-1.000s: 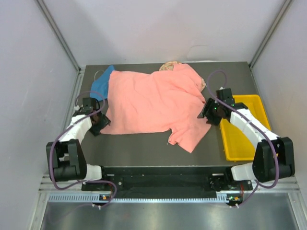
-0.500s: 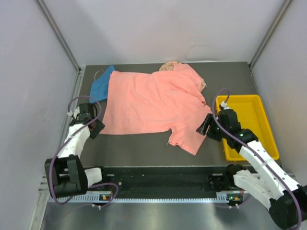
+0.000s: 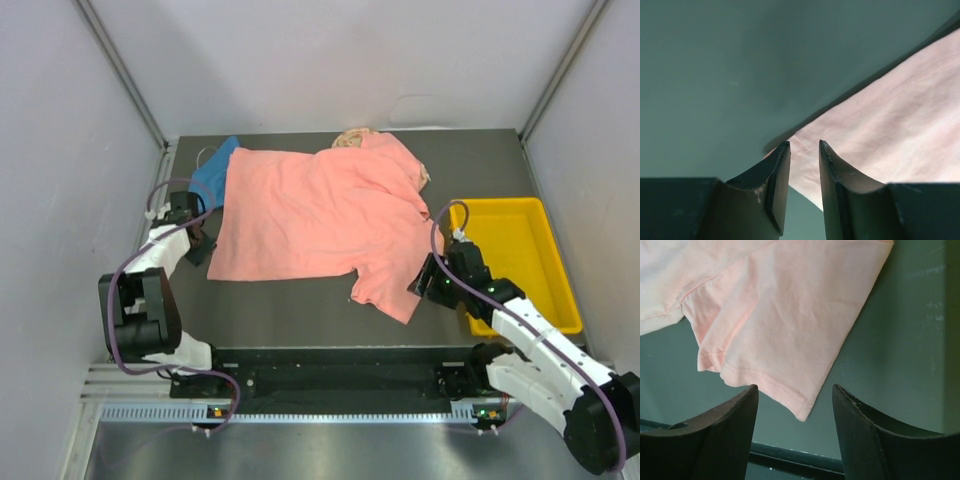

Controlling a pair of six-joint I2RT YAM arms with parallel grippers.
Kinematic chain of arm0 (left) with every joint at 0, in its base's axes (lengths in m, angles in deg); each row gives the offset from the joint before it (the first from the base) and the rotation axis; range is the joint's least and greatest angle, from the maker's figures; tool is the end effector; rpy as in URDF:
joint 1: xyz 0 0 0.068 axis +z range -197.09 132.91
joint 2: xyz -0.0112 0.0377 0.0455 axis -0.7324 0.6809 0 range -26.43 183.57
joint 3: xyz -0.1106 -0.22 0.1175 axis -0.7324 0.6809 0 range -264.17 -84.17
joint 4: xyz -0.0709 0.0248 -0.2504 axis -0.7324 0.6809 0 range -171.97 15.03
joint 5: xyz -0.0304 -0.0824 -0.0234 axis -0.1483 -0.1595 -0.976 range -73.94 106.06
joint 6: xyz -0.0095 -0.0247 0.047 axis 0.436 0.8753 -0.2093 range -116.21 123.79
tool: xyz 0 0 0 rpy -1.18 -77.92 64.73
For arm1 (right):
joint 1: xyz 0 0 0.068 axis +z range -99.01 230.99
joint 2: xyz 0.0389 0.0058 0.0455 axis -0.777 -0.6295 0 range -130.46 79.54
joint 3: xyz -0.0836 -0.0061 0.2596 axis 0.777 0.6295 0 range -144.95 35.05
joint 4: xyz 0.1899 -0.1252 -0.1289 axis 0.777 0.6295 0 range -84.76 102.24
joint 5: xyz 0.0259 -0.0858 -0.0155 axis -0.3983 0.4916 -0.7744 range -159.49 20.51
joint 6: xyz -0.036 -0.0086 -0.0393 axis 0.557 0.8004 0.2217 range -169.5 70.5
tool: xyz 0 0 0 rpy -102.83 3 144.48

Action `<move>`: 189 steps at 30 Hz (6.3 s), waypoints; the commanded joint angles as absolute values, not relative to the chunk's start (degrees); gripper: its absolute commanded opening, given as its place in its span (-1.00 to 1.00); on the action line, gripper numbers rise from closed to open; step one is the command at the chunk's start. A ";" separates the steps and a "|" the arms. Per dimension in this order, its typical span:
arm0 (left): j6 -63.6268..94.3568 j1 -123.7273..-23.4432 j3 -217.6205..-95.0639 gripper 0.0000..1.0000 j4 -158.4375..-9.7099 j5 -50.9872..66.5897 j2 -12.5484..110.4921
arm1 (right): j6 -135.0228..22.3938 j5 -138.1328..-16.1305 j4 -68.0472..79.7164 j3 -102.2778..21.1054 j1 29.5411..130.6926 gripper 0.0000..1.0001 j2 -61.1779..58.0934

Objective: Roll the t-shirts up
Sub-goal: Flatten out the T-shirt at the center of the board.

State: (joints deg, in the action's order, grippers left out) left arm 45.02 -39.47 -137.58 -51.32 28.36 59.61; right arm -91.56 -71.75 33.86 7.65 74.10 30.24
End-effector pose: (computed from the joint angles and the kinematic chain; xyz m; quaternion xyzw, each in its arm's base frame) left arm 0.2857 0.0459 0.1981 -0.4225 0.8705 0.0334 0.2500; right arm 0.1533 0.0669 0.1933 0.1483 0.9293 0.1975 0.2745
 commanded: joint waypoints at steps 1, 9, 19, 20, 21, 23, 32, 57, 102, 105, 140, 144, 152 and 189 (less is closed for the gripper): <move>45.00 -40.84 -139.54 -0.33 -50.77 31.18 60.40 | -91.51 -71.16 29.24 7.45 74.46 0.21 28.30; 49.04 -44.80 -140.86 -0.37 -47.26 37.59 63.21 | -91.60 -71.34 27.13 7.80 74.46 0.21 26.02; 50.54 -46.38 -140.86 -0.39 -48.13 39.26 67.61 | -91.51 -71.42 26.07 8.06 74.46 0.21 24.87; 50.63 -46.47 -140.69 -0.39 -48.39 39.35 68.04 | -91.51 -71.42 25.98 8.07 74.54 0.21 24.87; 50.89 -46.64 -140.69 -0.40 -48.31 39.70 68.31 | -91.60 -71.42 25.98 8.15 74.46 0.21 24.70; 50.89 -46.65 -140.60 -0.43 -49.01 40.14 69.01 | -91.60 -71.34 25.81 8.33 74.46 0.21 24.78; 50.02 -46.73 -142.88 -0.94 -47.43 41.29 67.09 | -91.34 -70.20 27.03 8.77 74.54 0.22 25.57; 48.61 -46.38 -142.01 -1.00 -41.01 46.56 52.94 | -91.34 -65.71 28.88 1.13 74.54 0.26 20.13; 43.95 -42.87 -135.15 -1.00 -49.27 43.92 46.78 | -97.76 -56.39 19.13 -1.68 74.54 -0.22 3.61; 44.21 -42.95 -135.24 -1.00 -49.28 44.01 46.95 | -97.66 -56.83 19.13 -2.30 74.90 -0.32 2.28; 39.73 -42.95 -180.31 -1.00 -39.79 35.93 39.14 | -78.50 -50.50 58.14 -76.11 67.95 -1.00 13.08; 40.52 -43.22 -190.23 -1.00 -37.24 36.36 37.99 | -78.86 -52.87 60.69 -81.92 67.95 -1.00 16.16; 47.19 -43.31 -188.81 -1.00 -36.28 26.27 37.73 | -80.61 -58.06 61.40 -82.03 67.87 -1.00 18.98; 60.73 -109.84 -158.35 -0.37 -66.86 27.66 82.46 | -77.89 -53.23 57.97 -58.64 67.95 -1.00 24.69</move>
State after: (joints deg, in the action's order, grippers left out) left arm 57.35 -109.04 -153.91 -67.66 26.11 79.85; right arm -79.02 -53.92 59.48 -57.20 68.20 23.20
